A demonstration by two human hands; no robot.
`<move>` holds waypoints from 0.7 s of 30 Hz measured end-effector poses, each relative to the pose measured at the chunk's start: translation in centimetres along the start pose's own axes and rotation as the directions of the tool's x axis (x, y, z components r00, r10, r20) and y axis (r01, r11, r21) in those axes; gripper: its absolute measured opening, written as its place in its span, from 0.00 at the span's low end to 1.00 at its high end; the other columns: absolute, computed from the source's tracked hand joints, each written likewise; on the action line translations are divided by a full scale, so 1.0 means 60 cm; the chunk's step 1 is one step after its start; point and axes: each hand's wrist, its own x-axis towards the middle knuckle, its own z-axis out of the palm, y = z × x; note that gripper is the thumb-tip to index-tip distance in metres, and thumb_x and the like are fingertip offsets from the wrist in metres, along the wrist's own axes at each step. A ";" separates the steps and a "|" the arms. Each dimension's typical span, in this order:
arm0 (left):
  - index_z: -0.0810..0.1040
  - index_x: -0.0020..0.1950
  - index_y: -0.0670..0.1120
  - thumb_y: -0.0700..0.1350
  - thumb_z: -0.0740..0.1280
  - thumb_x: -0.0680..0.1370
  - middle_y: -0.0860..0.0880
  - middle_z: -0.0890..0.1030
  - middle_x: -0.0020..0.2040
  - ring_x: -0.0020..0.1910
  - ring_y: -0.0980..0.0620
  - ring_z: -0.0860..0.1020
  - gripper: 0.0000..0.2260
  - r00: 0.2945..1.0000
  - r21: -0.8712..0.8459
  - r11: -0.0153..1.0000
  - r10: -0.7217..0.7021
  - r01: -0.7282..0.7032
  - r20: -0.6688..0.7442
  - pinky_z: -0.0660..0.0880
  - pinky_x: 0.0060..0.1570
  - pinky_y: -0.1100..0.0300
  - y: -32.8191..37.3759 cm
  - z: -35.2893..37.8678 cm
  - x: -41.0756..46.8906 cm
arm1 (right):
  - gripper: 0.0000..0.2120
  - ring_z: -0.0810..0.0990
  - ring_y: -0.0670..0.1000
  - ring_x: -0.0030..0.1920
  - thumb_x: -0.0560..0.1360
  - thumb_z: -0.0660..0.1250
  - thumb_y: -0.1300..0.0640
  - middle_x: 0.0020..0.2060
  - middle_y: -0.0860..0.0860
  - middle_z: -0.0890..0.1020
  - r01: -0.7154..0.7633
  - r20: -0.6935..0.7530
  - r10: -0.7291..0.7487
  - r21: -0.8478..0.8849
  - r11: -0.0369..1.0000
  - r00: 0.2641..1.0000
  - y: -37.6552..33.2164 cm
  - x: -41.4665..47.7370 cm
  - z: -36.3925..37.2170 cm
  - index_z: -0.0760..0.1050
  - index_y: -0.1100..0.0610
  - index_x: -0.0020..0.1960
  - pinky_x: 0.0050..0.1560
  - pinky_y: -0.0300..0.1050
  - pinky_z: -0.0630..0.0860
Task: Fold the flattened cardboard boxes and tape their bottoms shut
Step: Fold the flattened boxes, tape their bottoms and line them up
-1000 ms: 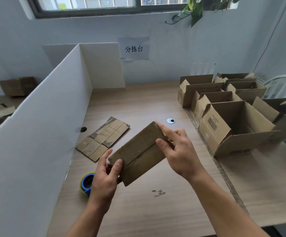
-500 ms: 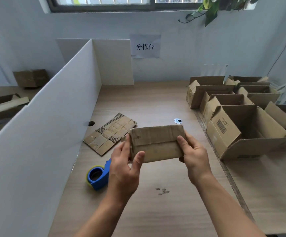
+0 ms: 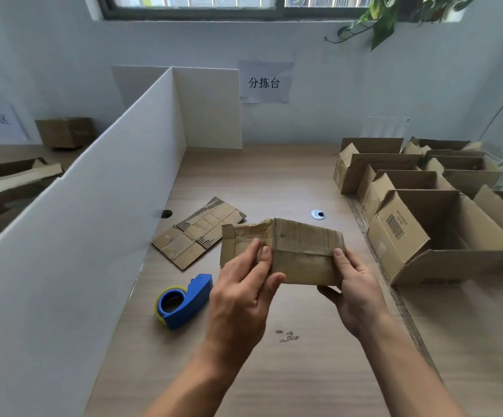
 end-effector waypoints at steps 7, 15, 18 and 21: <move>0.72 0.73 0.50 0.46 0.64 0.76 0.59 0.73 0.65 0.67 0.58 0.72 0.23 0.941 -0.185 0.923 -0.332 0.337 0.058 0.65 0.66 0.71 -0.007 0.006 0.007 | 0.09 0.81 0.53 0.53 0.81 0.65 0.53 0.57 0.54 0.82 0.048 0.035 -0.048 -0.014 0.999 0.998 -0.003 -0.014 0.000 0.76 0.47 0.60 0.53 0.60 0.81; 0.75 0.64 0.62 0.57 0.74 0.73 0.52 0.81 0.61 0.60 0.55 0.79 0.20 0.801 -0.442 0.700 -0.594 0.561 0.076 0.77 0.58 0.60 -0.035 -0.004 0.016 | 0.20 0.79 0.46 0.54 0.74 0.68 0.42 0.56 0.49 0.78 0.482 0.125 -0.484 -0.467 0.742 0.866 -0.013 -0.048 0.016 0.73 0.41 0.65 0.55 0.45 0.79; 0.71 0.67 0.54 0.65 0.76 0.66 0.51 0.77 0.60 0.59 0.52 0.78 0.34 0.785 -0.332 0.729 -0.615 0.599 0.067 0.77 0.56 0.57 -0.033 0.007 0.016 | 0.39 0.72 0.43 0.54 0.66 0.73 0.38 0.56 0.48 0.70 0.478 0.151 -0.510 -0.635 0.607 0.847 -0.008 -0.064 0.054 0.66 0.49 0.73 0.57 0.40 0.71; 0.67 0.59 0.53 0.56 0.78 0.68 0.48 0.75 0.56 0.54 0.50 0.77 0.27 0.763 -0.339 0.719 -0.646 0.607 -0.004 0.77 0.51 0.61 -0.018 0.021 0.021 | 0.38 0.73 0.51 0.53 0.65 0.79 0.42 0.53 0.50 0.69 0.482 0.077 -0.592 -0.668 0.566 0.802 0.006 -0.066 0.079 0.67 0.54 0.67 0.54 0.49 0.75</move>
